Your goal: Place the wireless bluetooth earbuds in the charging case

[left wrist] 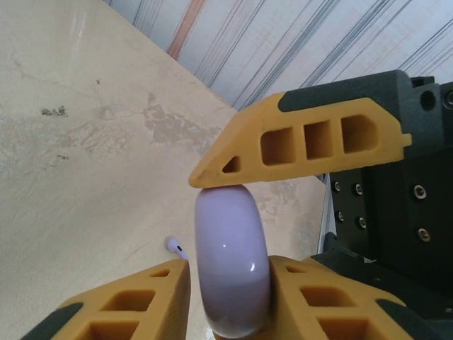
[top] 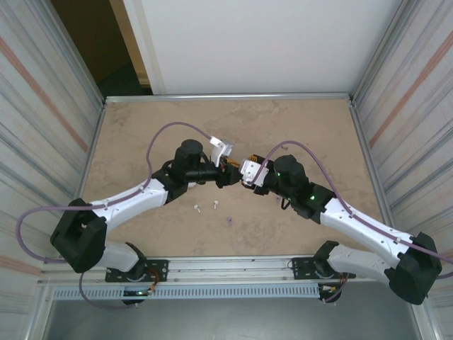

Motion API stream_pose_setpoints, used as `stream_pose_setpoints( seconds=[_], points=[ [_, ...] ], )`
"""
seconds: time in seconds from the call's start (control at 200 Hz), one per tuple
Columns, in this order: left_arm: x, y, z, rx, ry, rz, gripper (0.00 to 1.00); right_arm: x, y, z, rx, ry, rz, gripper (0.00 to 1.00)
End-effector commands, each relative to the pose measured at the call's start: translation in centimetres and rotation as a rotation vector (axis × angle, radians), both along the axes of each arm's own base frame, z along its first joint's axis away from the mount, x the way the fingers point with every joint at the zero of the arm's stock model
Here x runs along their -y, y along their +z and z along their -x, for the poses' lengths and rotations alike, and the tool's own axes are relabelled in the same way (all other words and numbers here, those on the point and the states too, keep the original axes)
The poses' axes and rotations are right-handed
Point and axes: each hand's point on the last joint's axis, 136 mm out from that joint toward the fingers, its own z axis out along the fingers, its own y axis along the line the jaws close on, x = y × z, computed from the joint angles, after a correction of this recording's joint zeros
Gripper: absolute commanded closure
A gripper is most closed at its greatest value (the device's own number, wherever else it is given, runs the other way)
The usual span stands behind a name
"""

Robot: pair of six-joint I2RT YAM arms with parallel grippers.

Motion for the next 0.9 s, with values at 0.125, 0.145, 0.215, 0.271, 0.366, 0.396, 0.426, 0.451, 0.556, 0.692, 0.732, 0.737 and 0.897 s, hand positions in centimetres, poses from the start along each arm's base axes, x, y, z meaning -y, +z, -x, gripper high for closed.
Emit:
stream_pose_setpoints(
  seconds=[0.125,0.145,0.215,0.271,0.366,0.396,0.426,0.451,0.556,0.692,0.732,0.737,0.897],
  points=[
    [0.0,0.8,0.4,0.064,-0.013,-0.005,0.80,-0.2,1.5,-0.1,-0.006,0.000,-0.057,0.34],
    [-0.1,0.9,0.4,0.074,-0.010,-0.004,0.81,-0.1,1.5,0.0,-0.010,0.002,-0.064,0.33],
    [-0.5,1.4,0.4,0.108,0.004,-0.001,0.84,0.3,1.3,0.2,-0.035,0.004,-0.093,0.26],
    [-1.0,1.8,0.3,0.137,0.018,0.002,0.87,1.0,1.8,0.5,-0.042,0.003,-0.132,0.23],
    [-2.1,2.5,0.2,0.195,0.048,0.013,0.91,1.8,2.1,1.0,-0.077,0.007,-0.193,0.20],
    [-2.5,2.8,0.1,0.215,0.058,0.021,0.92,1.9,2.3,1.4,-0.091,0.016,-0.219,0.20],
    [-2.9,3.0,0.1,0.234,0.065,0.030,0.94,2.2,2.4,1.6,-0.104,0.021,-0.246,0.20],
    [-3.2,3.3,0.1,0.251,0.074,0.041,0.95,2.4,2.6,1.8,-0.117,0.026,-0.276,0.20],
    [-4.6,4.3,0.0,0.327,0.104,0.089,1.00,3.0,3.0,2.9,-0.179,0.078,-0.414,0.19],
    [-5.9,5.8,0.8,0.465,0.125,0.136,1.00,3.5,3.6,3.7,-0.250,0.112,-0.562,0.19],
    [-6.1,6.1,1.2,0.502,0.119,0.145,1.00,3.6,4.1,3.9,-0.268,0.126,-0.609,0.19],
    [-6.1,6.2,1.3,0.509,0.119,0.147,1.00,3.6,4.1,3.9,-0.271,0.129,-0.615,0.19],
    [-6.6,7.1,3.0,0.650,0.075,0.183,1.00,2.8,6.4,5.5,-0.332,0.264,-0.708,0.19]
  ],
)
